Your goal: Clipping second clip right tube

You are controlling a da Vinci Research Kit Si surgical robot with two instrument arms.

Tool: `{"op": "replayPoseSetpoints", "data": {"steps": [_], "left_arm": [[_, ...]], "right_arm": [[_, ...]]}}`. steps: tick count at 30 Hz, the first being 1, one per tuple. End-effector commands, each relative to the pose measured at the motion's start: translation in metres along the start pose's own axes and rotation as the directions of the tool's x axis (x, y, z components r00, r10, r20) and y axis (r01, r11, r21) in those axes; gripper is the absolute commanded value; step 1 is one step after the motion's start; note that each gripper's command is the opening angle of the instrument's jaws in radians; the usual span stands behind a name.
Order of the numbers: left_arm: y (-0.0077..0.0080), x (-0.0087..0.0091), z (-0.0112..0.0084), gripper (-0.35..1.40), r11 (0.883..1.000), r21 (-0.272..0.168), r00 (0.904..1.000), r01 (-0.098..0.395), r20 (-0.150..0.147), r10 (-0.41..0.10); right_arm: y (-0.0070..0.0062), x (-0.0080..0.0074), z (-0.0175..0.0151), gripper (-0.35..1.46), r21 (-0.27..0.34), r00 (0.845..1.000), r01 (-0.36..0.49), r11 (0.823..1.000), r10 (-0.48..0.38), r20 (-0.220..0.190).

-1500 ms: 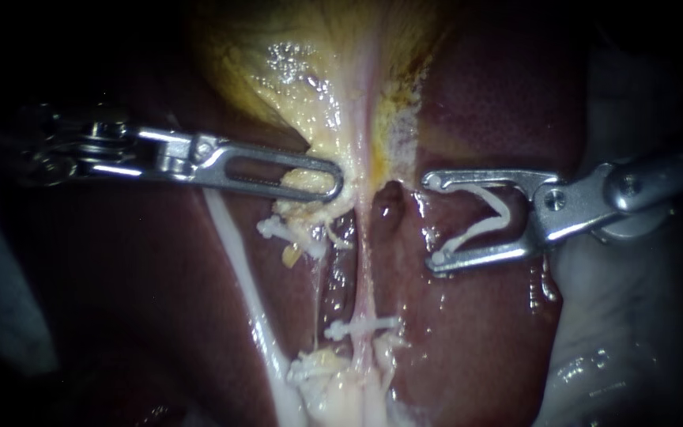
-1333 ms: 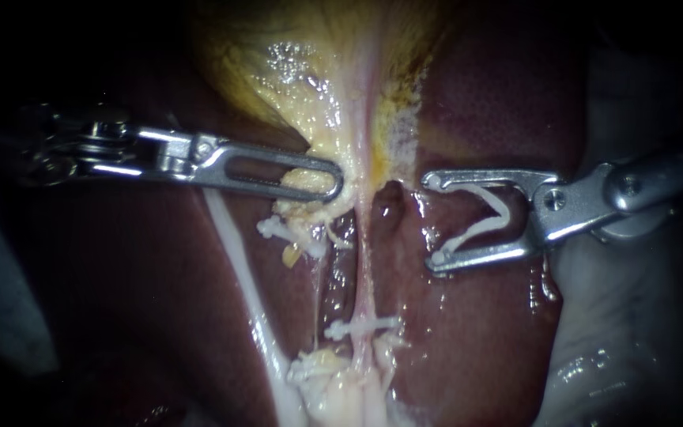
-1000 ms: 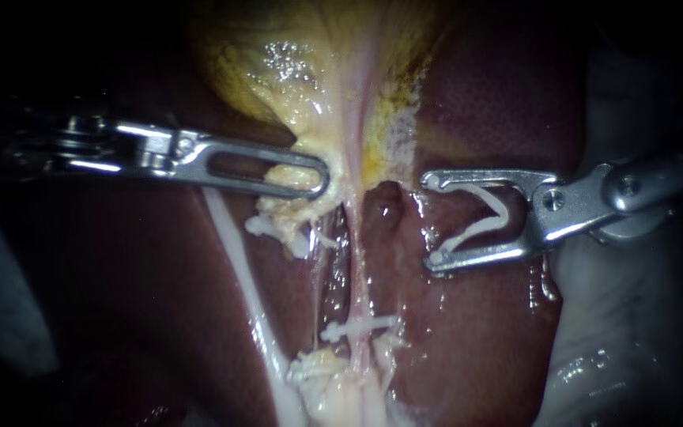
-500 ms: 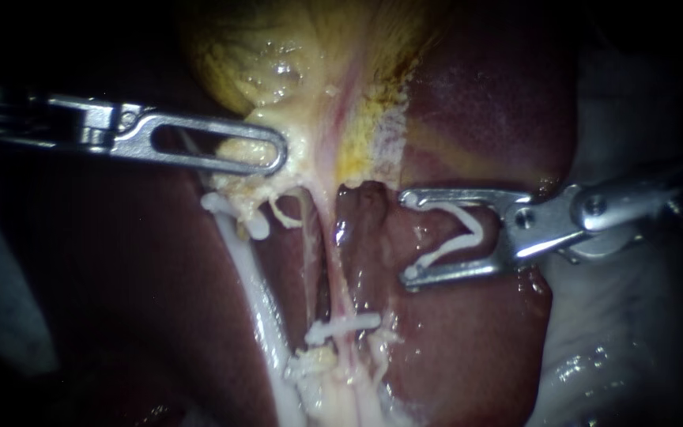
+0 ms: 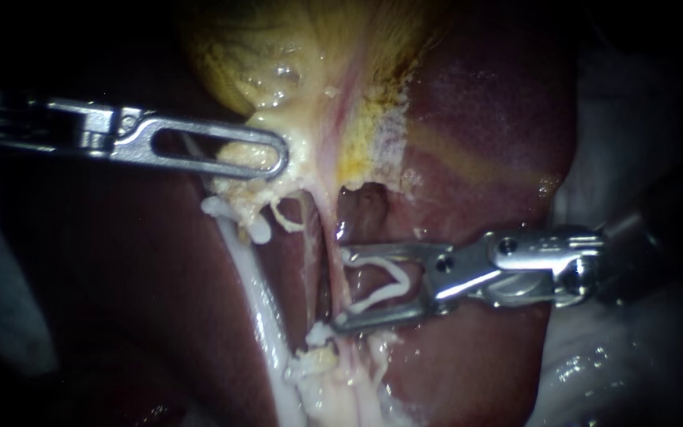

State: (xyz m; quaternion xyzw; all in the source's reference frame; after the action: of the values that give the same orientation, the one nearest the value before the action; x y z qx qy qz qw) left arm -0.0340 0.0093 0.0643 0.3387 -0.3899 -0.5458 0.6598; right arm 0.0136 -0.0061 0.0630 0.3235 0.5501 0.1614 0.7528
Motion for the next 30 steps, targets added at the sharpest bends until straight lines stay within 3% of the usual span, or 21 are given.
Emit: {"op": "replayPoseSetpoints", "data": {"steps": [1, 19, 22, 25, 30], "left_arm": [[0.0000, 0.0000, 0.0001, -0.35, 1.000, -0.001, 1.0000, 0.000, 0.000, 0.000], [0.0001, 0.0000, 0.0003, -0.35, 1.000, -0.001, 1.0000, 0.000, 0.001, 0.000], [0.0001, 0.0000, 0.0003, -0.35, 1.000, -0.001, 1.0000, 0.000, 0.001, 0.000], [0.0001, 0.0000, 0.0003, -0.35, 1.000, -0.001, 1.0000, 0.000, 0.001, 0.000], [0.0001, 0.0000, 0.0003, -0.35, 1.000, -0.001, 1.0000, 0.000, 0.001, 0.000]], "right_arm": [[-0.0001, 0.0001, 0.0003, 0.45, 0.006, 1.000, -0.002, 1.000, 0.002, -0.002], [-0.0003, -0.0006, 0.0024, 0.36, 0.039, 0.999, -0.036, 0.999, 0.036, -0.006], [-0.0003, -0.0006, 0.0023, 0.22, 0.040, 0.997, -0.071, 0.997, 0.071, -0.005], [-0.0004, -0.0007, 0.0022, -0.08, 0.040, 0.993, -0.117, 0.992, 0.118, -0.005], [-0.0003, -0.0006, 0.0017, -0.35, 0.042, 0.990, -0.141, 0.989, 0.142, -0.004]]}}
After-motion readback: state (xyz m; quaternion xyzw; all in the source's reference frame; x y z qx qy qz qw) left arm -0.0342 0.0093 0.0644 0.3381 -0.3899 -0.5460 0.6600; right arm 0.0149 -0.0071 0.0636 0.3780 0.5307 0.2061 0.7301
